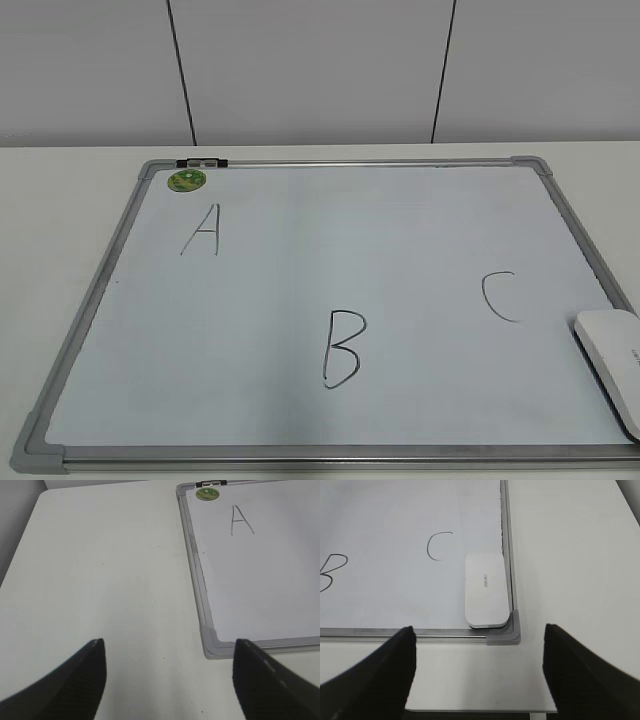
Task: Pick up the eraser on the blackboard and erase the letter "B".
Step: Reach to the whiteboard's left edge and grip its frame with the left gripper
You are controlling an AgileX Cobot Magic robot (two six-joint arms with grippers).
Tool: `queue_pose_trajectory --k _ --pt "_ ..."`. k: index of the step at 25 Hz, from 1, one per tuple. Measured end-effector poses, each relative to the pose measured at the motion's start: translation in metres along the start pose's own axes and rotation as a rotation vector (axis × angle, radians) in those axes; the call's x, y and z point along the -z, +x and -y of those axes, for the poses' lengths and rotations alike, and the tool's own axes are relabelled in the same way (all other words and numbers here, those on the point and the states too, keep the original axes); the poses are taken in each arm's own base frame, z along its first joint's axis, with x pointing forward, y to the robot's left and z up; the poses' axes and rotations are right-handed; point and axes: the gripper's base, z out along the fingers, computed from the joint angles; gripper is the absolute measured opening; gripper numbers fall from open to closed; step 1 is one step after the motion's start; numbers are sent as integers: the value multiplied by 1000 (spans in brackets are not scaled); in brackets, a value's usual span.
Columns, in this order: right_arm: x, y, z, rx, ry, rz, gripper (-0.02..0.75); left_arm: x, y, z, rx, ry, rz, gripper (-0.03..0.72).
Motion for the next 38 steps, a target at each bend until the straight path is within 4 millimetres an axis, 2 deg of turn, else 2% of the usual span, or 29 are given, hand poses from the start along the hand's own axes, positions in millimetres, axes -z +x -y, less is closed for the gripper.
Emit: queue_pose_trajectory --k 21,25,29,33,38 --pt "0 0 0 0 0 0 587 0 -1 0 0 0 -5 587" --pt "0 0 0 0 0 0 587 -3 -17 -1 2 1 -36 587" --pt "0 0 0 0 0 0 587 -24 -45 -3 10 4 -103 587" --pt "0 0 0 0 0 0 587 -56 -78 -3 35 25 -172 577" --pt "0 0 0 0 0 0 587 -110 -109 -7 49 27 -311 553"
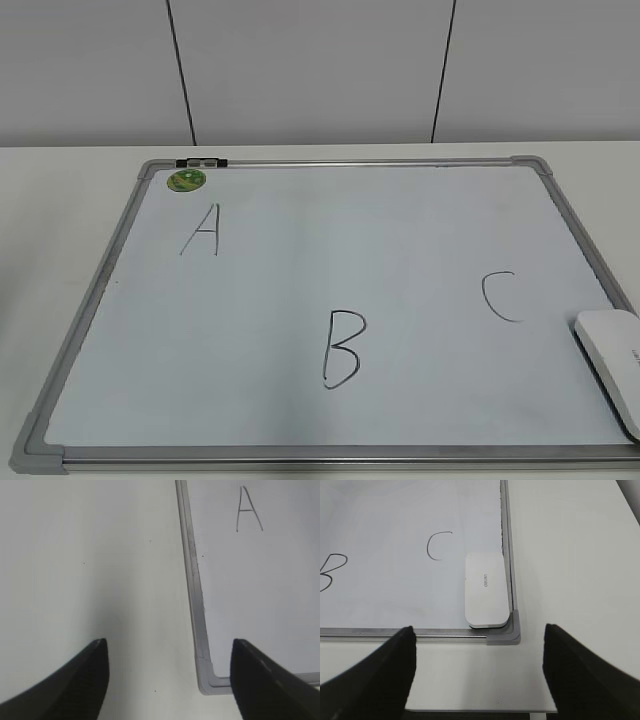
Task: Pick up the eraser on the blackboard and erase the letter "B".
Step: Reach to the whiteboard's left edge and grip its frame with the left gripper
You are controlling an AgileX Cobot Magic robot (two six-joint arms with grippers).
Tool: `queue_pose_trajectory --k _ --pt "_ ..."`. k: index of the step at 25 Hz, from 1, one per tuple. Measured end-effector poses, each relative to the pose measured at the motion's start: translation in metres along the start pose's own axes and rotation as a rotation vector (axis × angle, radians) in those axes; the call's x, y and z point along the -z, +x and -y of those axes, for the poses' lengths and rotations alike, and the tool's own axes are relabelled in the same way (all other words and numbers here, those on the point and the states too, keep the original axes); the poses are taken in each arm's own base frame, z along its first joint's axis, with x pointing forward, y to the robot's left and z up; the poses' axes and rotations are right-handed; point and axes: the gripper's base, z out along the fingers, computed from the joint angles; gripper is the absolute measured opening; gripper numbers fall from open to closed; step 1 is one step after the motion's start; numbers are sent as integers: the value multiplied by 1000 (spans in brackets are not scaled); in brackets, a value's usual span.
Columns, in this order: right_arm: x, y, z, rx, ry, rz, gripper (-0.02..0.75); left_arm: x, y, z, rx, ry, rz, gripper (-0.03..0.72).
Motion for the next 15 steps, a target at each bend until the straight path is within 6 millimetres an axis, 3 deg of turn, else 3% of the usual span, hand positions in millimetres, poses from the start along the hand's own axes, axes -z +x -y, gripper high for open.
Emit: queue_pose_trajectory --k 9,15 --pt "0 0 0 0 0 0 587 -81 -61 -5 16 2 -214 550" --pt "0 0 0 0 0 0 587 -133 -75 -3 36 71 -311 547"
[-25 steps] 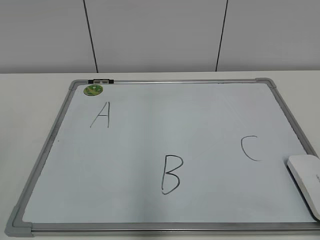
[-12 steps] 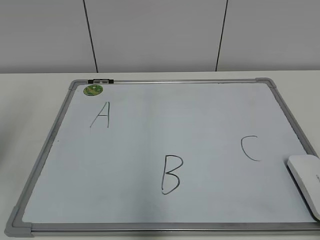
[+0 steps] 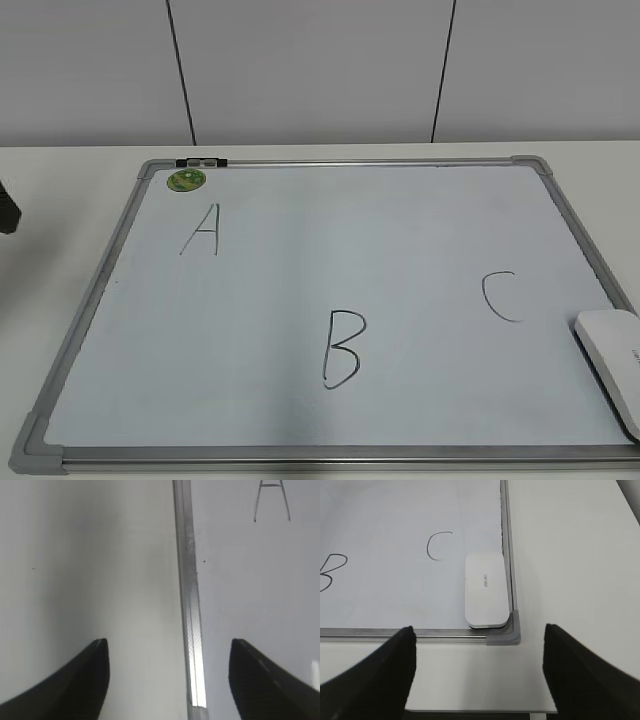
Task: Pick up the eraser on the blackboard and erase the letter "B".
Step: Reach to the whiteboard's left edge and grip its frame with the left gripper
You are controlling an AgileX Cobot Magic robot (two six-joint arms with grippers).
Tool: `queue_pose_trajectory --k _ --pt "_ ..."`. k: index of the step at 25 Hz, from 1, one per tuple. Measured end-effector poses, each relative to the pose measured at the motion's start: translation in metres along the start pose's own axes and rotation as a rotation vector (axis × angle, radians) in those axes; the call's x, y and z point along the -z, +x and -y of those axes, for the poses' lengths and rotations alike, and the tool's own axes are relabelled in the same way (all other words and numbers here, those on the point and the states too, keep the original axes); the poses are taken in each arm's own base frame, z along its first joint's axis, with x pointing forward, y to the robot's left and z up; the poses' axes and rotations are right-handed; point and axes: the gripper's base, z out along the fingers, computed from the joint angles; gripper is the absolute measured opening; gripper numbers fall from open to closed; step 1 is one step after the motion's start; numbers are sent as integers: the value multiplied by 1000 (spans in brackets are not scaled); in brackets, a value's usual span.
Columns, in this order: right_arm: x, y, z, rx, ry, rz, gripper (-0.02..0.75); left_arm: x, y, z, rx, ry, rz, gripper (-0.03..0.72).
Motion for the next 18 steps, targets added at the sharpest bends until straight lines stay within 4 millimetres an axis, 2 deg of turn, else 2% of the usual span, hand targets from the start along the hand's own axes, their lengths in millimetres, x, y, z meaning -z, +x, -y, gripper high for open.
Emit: queue_pose_trajectory --k 6,12,18 --pt "0 0 0 0 0 0 587 -48 -9 -1 14 32 -77 547" --pt "0 0 0 0 0 0 587 -93 -17 16 -36 48 -128 543" --pt "0 0 0 0 0 0 587 -124 -37 23 -50 66 -182 480"
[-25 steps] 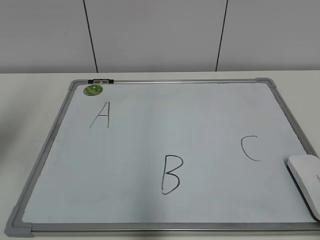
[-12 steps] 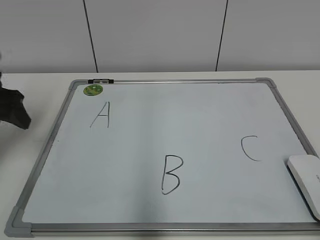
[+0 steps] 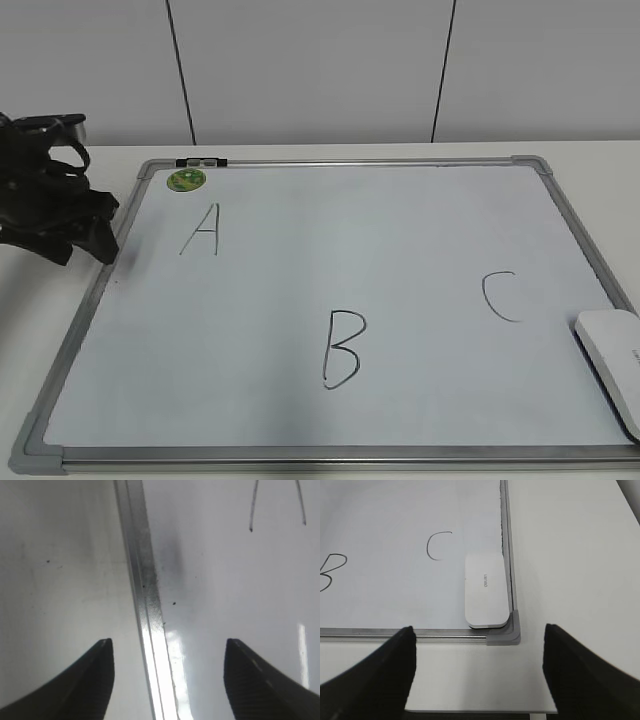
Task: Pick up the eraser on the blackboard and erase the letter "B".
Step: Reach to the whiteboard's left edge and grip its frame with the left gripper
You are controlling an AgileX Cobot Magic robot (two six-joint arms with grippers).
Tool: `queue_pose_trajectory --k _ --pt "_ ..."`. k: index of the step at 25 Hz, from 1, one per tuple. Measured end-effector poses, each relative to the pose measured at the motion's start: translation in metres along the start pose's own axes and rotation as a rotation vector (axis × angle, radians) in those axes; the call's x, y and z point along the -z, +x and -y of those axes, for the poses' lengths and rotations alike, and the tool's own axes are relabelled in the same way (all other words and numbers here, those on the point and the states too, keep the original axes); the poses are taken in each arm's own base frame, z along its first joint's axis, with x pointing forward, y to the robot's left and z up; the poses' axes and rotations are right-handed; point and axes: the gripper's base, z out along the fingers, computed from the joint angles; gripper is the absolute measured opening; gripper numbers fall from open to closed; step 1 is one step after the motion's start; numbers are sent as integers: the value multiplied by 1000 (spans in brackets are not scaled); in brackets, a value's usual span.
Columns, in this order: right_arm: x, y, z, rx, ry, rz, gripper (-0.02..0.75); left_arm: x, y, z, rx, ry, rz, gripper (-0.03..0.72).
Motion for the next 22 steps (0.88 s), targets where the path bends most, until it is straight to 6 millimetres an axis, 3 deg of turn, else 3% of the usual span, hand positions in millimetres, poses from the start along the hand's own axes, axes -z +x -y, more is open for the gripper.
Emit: queue_pose_trajectory --k 14,22 --pt "0 0 0 0 0 0 586 -38 -25 -7 8 18 -119 359" --pt "0 0 0 0 0 0 587 -37 -27 -24 48 10 -116 331"
